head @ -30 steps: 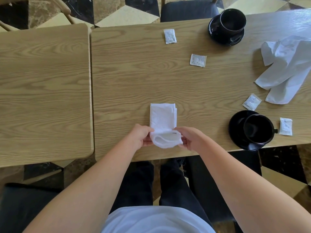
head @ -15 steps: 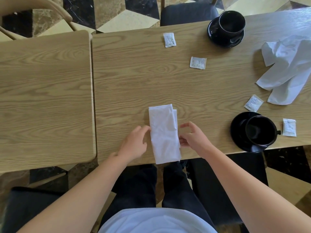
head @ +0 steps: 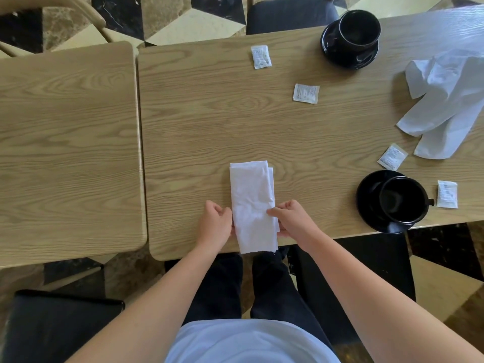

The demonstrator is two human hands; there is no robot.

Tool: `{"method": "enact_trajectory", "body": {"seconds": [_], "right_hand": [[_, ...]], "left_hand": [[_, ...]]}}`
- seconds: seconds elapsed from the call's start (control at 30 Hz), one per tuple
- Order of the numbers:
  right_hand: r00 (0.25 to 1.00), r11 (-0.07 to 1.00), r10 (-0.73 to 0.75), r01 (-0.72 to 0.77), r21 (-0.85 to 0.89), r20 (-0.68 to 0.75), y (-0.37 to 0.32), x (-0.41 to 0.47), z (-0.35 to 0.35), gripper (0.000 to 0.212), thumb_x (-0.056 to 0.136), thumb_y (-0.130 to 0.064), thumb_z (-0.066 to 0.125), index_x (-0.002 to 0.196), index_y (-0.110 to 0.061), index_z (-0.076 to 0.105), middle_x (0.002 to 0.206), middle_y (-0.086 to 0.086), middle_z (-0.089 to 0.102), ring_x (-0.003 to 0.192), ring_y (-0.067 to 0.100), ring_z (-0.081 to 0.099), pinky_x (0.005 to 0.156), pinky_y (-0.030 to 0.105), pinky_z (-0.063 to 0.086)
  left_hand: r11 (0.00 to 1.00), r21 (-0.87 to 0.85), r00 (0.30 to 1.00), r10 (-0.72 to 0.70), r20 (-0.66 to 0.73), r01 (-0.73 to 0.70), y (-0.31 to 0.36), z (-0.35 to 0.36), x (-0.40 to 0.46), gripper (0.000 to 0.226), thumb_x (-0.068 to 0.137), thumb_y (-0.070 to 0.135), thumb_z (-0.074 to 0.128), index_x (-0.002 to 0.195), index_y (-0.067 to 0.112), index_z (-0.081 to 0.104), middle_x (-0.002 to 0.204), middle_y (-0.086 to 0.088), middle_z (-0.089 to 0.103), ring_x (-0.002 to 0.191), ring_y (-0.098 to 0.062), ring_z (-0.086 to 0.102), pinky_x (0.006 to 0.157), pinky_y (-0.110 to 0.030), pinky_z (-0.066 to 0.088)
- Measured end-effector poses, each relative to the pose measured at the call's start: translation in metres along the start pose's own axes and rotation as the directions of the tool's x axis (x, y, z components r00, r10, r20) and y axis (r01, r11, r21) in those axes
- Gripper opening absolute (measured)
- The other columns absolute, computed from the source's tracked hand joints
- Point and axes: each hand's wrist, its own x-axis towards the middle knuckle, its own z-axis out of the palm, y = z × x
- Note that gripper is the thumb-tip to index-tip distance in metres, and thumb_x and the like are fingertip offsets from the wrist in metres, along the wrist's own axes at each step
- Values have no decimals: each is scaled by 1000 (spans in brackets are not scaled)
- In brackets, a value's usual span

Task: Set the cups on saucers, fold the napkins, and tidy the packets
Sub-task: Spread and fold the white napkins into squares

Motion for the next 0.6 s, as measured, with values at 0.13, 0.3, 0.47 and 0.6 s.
{"method": "enact_trajectory", "body": {"seconds": [0.13, 0.3, 0.47, 0.6], "right_hand": [[998, 976, 45, -55, 212, 51, -10, 0, 1, 26, 87, -1, 60, 69, -11, 45, 65, 18, 62, 64, 24, 75, 61, 34, 63], [989, 931, 117, -139, 337, 87, -21, 6, 0, 18, 90, 1, 60, 85, -10, 48, 75, 8, 60, 53, 13, 66, 57, 28, 60], [951, 844, 142, -262, 468, 276, -27, 6, -5, 10, 90, 4, 60, 95, 3, 69, 73, 8, 67, 61, 13, 66, 58, 23, 61], [919, 772, 55, -288, 567, 391, -21, 7, -18, 37, 94, 15, 39, 124, 11, 61, 102, 20, 75, 85, 24, 76, 73, 29, 64]], "left_hand": [[860, -401, 944, -242, 222, 315, 8, 0, 2, 27, 94, 29, 65, 104, 12, 47, 95, -18, 77, 76, -29, 78, 61, -40, 62], [875, -439, 975, -138, 177, 203, 15, -2, 9, 16, 90, 2, 60, 93, 16, 53, 87, -7, 70, 61, -18, 67, 49, -29, 54], [791, -488, 917, -226, 329, 370, 35, -10, 15, 29, 87, -7, 43, 92, 4, 70, 87, -13, 70, 60, -19, 66, 57, -31, 57], [767, -486, 858, -159, 489, 419, 38, -20, 19, 50, 83, -20, 29, 112, -9, 69, 112, -24, 72, 87, -29, 75, 66, -33, 62]]}}
